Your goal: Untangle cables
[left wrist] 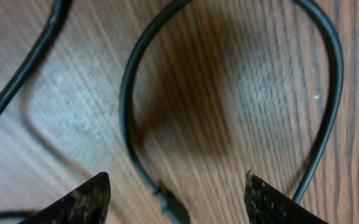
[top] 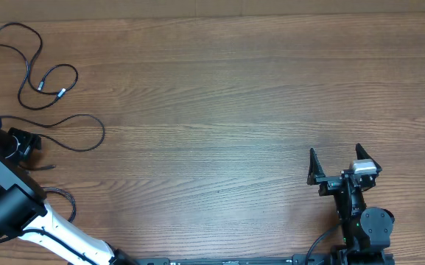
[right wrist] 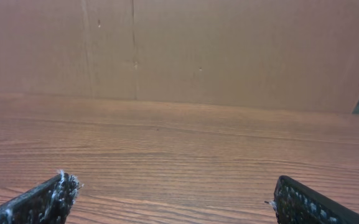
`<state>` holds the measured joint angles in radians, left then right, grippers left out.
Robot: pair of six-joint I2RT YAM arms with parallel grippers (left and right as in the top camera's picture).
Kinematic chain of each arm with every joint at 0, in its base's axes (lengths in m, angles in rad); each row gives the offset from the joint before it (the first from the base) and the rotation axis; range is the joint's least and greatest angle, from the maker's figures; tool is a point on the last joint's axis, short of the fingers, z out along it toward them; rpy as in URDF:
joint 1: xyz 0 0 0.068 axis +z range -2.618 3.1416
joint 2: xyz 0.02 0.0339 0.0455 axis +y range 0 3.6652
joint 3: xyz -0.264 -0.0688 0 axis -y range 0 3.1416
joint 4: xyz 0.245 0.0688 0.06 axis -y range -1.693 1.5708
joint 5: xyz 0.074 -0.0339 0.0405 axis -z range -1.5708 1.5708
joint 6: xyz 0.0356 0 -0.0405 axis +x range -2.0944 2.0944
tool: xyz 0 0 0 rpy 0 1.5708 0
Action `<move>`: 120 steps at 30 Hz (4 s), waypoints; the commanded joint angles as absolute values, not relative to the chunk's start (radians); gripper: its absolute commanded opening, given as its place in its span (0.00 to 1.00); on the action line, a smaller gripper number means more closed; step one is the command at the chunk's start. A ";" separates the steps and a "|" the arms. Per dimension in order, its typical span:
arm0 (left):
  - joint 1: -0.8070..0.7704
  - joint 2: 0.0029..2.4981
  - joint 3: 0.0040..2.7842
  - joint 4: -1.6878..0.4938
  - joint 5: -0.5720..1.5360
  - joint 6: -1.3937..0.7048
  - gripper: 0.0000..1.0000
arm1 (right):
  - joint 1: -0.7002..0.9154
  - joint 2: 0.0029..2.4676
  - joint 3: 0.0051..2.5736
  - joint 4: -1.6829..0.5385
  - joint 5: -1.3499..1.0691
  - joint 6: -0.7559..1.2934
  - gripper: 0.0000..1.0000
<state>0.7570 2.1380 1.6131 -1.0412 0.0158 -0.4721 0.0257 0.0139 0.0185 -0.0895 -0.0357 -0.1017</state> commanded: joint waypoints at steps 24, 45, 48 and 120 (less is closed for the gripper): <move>0.740 2.138 1.464 -0.796 0.210 -0.476 0.24 | 0.021 0.007 0.009 -0.083 -0.024 -0.102 1.00; 0.786 2.129 1.894 -1.318 0.284 -0.473 1.00 | 0.021 0.007 0.009 -0.083 -0.024 -0.102 1.00; 0.784 2.119 1.988 -1.407 0.373 -0.429 1.00 | 0.021 0.007 0.009 -0.083 -0.024 -0.102 1.00; -0.159 0.826 1.562 -1.686 0.329 -0.139 0.99 | 0.021 0.007 0.009 -0.083 -0.024 -0.102 1.00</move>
